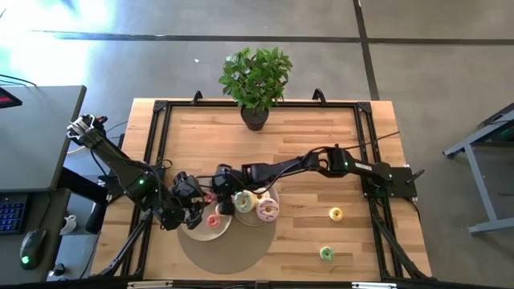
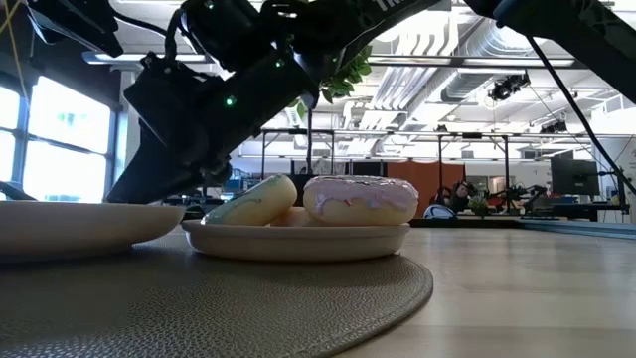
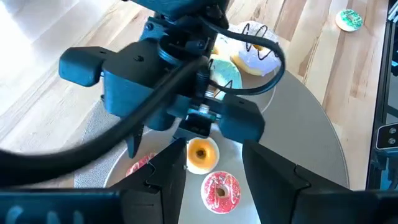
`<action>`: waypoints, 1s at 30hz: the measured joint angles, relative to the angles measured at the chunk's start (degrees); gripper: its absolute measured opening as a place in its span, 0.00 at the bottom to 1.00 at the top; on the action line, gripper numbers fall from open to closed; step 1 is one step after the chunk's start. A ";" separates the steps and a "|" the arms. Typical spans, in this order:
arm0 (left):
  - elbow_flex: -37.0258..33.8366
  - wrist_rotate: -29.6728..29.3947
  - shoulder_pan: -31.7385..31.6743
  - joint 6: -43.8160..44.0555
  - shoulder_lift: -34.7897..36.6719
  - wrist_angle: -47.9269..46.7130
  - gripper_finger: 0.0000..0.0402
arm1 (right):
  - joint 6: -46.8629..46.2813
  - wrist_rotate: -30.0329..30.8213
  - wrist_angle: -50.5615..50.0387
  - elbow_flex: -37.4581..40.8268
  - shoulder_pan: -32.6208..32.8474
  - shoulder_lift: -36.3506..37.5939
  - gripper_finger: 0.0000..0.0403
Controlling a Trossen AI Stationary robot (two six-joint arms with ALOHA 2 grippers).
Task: Pick & Place donuts
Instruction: Adjust the small pink and green donuts
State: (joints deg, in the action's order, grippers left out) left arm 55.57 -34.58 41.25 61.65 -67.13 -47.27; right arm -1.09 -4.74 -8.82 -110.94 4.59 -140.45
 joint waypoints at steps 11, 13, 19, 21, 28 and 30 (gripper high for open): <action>0.00 0.21 0.02 -0.15 -0.02 0.09 0.38 | 5.58 -1.97 -13.20 -0.06 4.21 8.14 0.35; 0.00 0.21 0.02 -0.13 -0.02 0.09 0.38 | 5.86 -1.79 -16.18 -0.06 5.69 8.25 0.36; -0.04 0.20 0.04 -0.13 -0.03 0.23 0.38 | 8.76 3.89 -9.65 4.23 9.08 6.65 0.40; -0.04 0.17 0.01 -0.29 -0.04 0.48 0.38 | 10.81 5.97 -7.35 5.86 9.49 6.47 0.40; -0.04 0.58 0.00 -1.86 -0.04 0.85 0.38 | 11.68 8.63 -4.25 6.87 8.96 5.82 0.35; -0.04 0.58 0.00 -1.86 -0.02 0.82 0.38 | 11.68 7.90 -4.87 6.98 8.47 5.31 0.34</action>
State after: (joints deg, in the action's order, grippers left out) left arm 55.53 -34.00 41.25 59.79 -67.16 -46.45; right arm 10.59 3.16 -13.69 -103.96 13.07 -135.14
